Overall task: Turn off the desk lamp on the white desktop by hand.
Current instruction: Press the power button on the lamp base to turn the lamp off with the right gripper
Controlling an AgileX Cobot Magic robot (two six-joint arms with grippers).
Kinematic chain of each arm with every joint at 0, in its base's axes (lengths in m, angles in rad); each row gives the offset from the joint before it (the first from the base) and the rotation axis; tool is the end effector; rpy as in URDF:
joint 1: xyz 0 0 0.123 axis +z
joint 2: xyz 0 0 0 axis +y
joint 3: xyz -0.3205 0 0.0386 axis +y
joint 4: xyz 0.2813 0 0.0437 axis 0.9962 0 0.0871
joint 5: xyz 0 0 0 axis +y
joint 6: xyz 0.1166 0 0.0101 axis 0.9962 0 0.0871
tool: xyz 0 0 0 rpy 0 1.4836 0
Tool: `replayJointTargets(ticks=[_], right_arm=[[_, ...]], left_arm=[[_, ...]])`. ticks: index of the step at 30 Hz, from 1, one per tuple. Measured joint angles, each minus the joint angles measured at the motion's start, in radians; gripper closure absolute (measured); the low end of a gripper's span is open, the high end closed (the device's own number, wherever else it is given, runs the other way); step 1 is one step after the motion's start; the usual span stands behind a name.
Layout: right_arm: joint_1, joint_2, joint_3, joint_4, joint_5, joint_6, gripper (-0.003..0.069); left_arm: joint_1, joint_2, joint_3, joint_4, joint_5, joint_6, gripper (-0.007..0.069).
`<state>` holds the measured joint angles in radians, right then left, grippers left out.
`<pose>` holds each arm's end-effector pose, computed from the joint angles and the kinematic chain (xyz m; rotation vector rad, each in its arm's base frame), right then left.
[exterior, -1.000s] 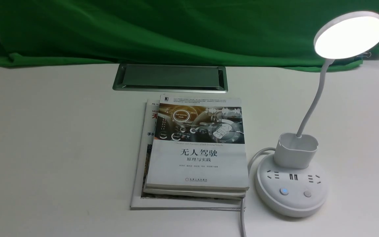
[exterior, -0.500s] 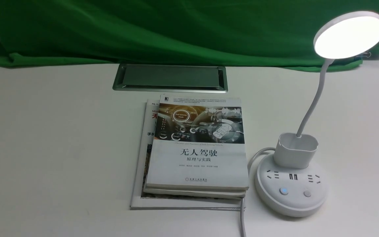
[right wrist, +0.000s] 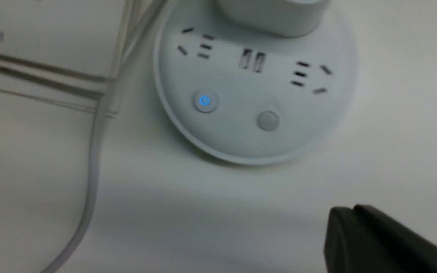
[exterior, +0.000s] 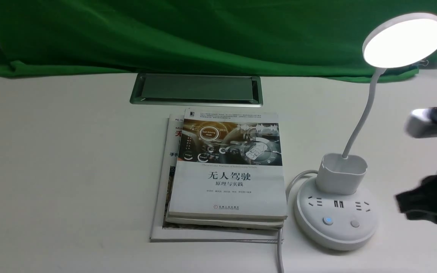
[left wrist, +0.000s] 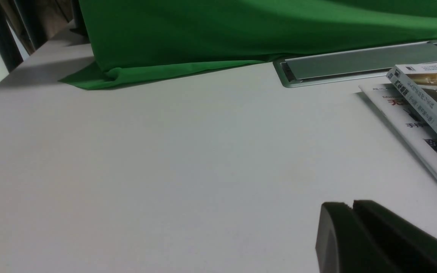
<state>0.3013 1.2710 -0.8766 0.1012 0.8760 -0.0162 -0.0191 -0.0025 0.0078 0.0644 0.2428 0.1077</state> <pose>0.2485 0.0867 0.2649 -0.3692 2.7393 0.2009 0.0765 0.0004 0.1842 0.1524 1.7261 0.1247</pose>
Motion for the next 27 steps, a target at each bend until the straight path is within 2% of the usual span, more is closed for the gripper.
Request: replayJointTargets(ticks=[6,27], right_arm=[[0.089,0.164,-0.075,0.002,-0.023,-0.003,0.0610],[0.049,0.346,-0.082,0.001,-0.103,0.016,0.0622]], left_arm=[[0.000,0.000,0.000,0.000,0.000,0.000,0.0605],[0.000,0.000,0.000,0.000,0.000,0.000,0.0605]])
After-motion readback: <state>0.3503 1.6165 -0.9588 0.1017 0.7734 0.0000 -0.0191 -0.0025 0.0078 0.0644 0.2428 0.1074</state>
